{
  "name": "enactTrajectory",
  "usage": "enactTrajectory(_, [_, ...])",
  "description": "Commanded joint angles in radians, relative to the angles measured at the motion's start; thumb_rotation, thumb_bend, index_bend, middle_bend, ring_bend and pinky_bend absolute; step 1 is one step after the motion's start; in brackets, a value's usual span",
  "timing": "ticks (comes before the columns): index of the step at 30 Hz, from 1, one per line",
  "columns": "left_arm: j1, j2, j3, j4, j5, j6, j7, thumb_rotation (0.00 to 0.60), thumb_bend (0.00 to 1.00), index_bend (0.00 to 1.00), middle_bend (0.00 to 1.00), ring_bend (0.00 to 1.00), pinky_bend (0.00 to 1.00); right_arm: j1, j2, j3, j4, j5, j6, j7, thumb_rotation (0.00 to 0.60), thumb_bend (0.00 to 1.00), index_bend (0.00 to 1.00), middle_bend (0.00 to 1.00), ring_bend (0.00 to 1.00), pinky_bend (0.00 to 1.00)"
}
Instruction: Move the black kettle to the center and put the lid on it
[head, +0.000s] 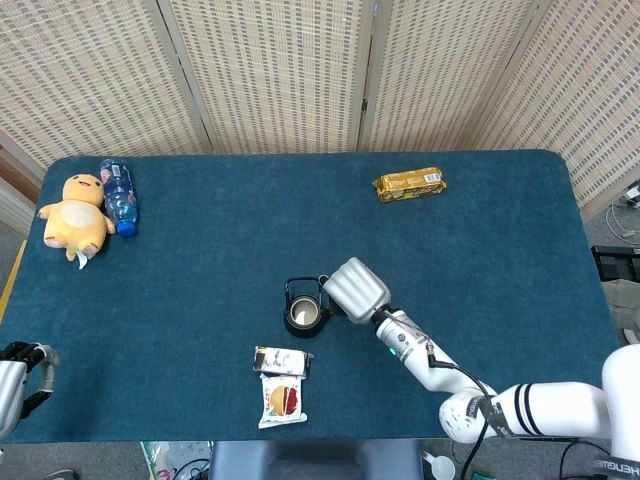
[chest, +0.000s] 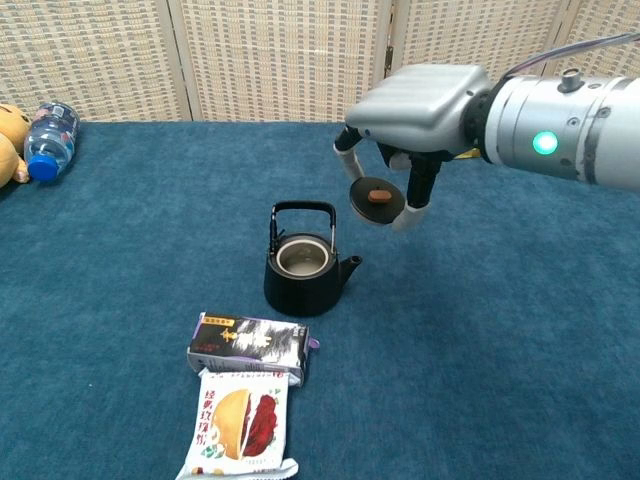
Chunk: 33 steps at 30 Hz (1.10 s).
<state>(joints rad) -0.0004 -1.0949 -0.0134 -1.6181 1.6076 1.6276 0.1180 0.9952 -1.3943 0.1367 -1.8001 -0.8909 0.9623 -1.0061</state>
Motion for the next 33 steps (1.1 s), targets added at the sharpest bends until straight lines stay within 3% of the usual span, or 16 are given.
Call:
enactTrajectory(1, [0.003,-0.001,0.004,0.003,0.008,0.006,0.001,0.600,0.56,0.58,0.58,0.42,0.58,0.025,-0.026,0.002,0.017,0.023,0.002,-0.015,0.600,0.13,0.48,1.00,1.00,1.00])
enactTrajectory(14, [0.012,-0.003,0.008,0.009,0.021,0.022,-0.004,0.600,0.56,0.58,0.58,0.42,0.58,0.112,-0.118,0.000,0.070,0.106,0.010,-0.054,0.600,0.13,0.48,1.00,1.00,1.00])
enactTrajectory(33, [0.013,-0.001,0.006,0.011,0.018,0.020,-0.010,0.600,0.56,0.58,0.58,0.42,0.58,0.202,-0.183,-0.005,0.112,0.234,0.037,-0.089,0.600,0.13,0.48,1.00,1.00,1.00])
